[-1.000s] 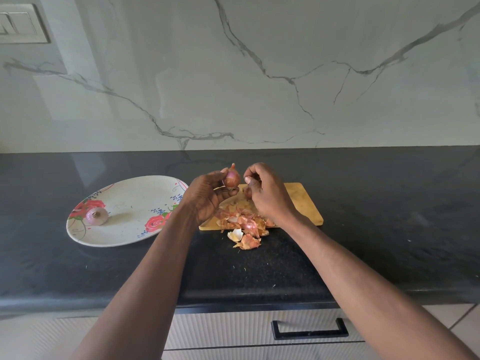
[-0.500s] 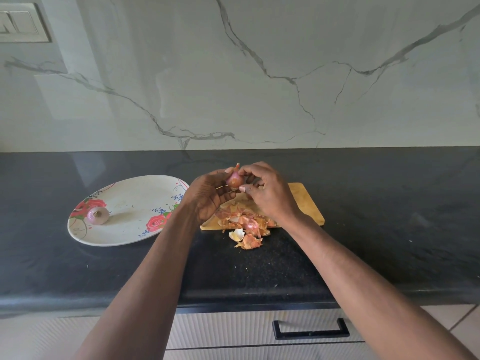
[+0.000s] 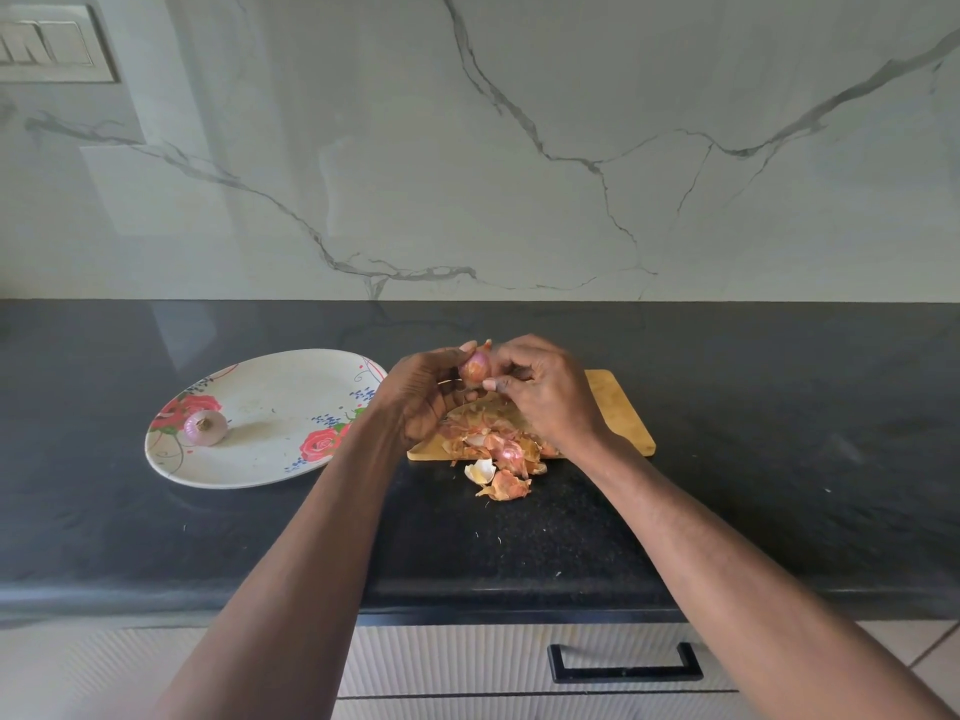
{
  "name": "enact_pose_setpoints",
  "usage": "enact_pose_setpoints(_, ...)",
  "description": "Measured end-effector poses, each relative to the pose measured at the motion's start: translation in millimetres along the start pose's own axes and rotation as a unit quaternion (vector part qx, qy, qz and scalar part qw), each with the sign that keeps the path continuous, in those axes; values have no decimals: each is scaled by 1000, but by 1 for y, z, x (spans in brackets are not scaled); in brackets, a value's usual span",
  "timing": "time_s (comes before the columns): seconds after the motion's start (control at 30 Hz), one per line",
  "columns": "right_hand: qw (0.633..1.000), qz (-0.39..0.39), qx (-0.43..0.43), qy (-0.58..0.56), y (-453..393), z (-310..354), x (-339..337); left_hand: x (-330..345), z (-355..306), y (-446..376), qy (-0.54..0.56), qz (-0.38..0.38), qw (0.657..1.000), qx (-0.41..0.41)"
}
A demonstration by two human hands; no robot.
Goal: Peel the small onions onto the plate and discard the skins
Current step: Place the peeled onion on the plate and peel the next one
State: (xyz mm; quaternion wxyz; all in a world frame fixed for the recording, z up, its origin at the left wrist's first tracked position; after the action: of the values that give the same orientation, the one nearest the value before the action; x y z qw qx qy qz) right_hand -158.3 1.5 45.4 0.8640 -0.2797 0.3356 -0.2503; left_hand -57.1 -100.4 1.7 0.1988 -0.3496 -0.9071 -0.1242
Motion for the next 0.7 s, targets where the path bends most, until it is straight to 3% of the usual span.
enact_pose_setpoints(0.13, 999, -1, -6, 31, 0, 0, 1, 0, 0, 1, 4, -4, 1000, -3)
enact_pose_setpoints(0.53, 1000, -1, -2, -26, 1, -1, 1, -2, 2, -3, 6, -1, 1000, -7)
enact_pose_setpoints(0.7, 999, -12, -24, 38, 0, 2, 0, -3, 2, -3, 11, -3, 1000, -3)
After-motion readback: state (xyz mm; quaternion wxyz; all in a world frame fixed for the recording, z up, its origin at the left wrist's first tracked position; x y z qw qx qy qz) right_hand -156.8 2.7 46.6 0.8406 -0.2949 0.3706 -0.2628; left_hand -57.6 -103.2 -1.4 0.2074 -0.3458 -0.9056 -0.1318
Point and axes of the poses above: each hand's wrist, its own y-axis away from the middle knuckle, its own x-axis out of the palm, z = x × y, the point moved 8 cm from there along -y, towards the middle knuckle, and after that the axes turned 1 degree about z, right-handed, at the moved point
